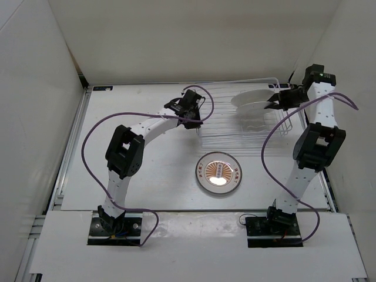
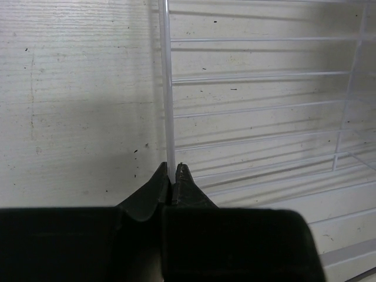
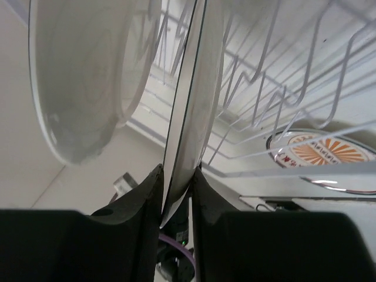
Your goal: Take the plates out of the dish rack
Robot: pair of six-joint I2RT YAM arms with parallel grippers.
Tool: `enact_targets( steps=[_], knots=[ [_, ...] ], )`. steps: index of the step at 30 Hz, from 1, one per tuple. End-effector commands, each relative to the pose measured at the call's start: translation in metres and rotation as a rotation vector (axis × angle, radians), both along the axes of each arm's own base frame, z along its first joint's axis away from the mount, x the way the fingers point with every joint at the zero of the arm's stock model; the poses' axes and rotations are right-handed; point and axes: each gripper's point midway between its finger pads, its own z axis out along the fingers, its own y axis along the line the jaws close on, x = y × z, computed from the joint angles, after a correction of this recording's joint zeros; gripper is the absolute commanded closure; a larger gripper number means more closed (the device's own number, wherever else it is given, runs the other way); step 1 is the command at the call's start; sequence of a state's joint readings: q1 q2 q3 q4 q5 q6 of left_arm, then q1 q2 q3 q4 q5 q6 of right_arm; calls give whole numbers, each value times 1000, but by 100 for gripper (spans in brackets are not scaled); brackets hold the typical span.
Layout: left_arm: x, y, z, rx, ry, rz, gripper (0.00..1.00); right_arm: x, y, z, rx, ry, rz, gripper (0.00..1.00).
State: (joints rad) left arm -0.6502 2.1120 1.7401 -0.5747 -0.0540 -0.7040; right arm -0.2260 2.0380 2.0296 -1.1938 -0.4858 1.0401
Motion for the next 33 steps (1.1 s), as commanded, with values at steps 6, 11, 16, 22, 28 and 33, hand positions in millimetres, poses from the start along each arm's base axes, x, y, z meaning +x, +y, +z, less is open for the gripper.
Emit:
enact_targets(
  steps=[6, 11, 16, 22, 28, 33],
  knots=[
    [-57, 17, -84, 133, 309, -46, 100, 11, 32, 107, 278, -443, 120, 100],
    [-57, 15, -86, 132, 318, -47, 100, 4, 37, 128, 362, -530, 140, 100],
    [-56, 14, -84, 138, 319, -57, 100, -25, 46, 174, 379, -703, 200, 100],
    [-54, 15, -77, 139, 309, -70, 100, -105, 67, 186, 229, -853, 397, 100],
    [-53, 14, -70, 143, 308, -83, 100, -179, 78, 124, 11, -740, 449, 100],
    [-51, 14, -64, 147, 299, -88, 100, -231, 80, 88, -130, -683, 485, 100]
  ],
)
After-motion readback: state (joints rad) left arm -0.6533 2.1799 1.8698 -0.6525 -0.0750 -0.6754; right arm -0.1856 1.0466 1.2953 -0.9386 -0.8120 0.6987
